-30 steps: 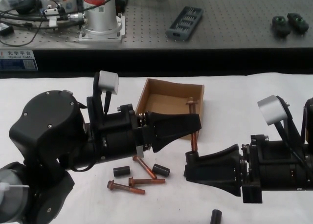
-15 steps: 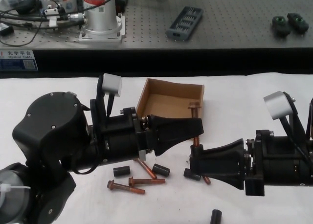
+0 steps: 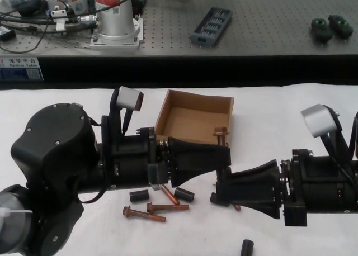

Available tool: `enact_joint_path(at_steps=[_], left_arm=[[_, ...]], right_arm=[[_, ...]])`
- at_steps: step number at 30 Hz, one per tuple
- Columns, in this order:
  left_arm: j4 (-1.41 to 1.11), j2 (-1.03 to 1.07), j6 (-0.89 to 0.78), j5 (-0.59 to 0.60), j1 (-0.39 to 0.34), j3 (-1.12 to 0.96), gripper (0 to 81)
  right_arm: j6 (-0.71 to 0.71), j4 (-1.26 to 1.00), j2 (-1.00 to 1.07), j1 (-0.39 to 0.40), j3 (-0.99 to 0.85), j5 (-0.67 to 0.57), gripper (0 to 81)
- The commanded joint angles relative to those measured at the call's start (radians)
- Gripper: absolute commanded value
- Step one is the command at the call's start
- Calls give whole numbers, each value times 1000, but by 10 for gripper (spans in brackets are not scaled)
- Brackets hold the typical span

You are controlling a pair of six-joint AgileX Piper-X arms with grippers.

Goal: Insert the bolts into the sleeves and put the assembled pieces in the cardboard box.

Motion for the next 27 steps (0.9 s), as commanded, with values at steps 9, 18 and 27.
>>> enact_joint_path(at_steps=[9, 18, 27], left_arm=[[6, -11, 140, -187, 19, -8, 501], [338, -182, 345, -286, 234, -8, 441], [994, -505, 579, -466, 264, -8, 397]], right_arm=[[12, -8, 2, -15, -7, 47, 24], [31, 85, 163, -82, -228, 103, 24], [87, 152, 590, -143, -645, 122, 24]])
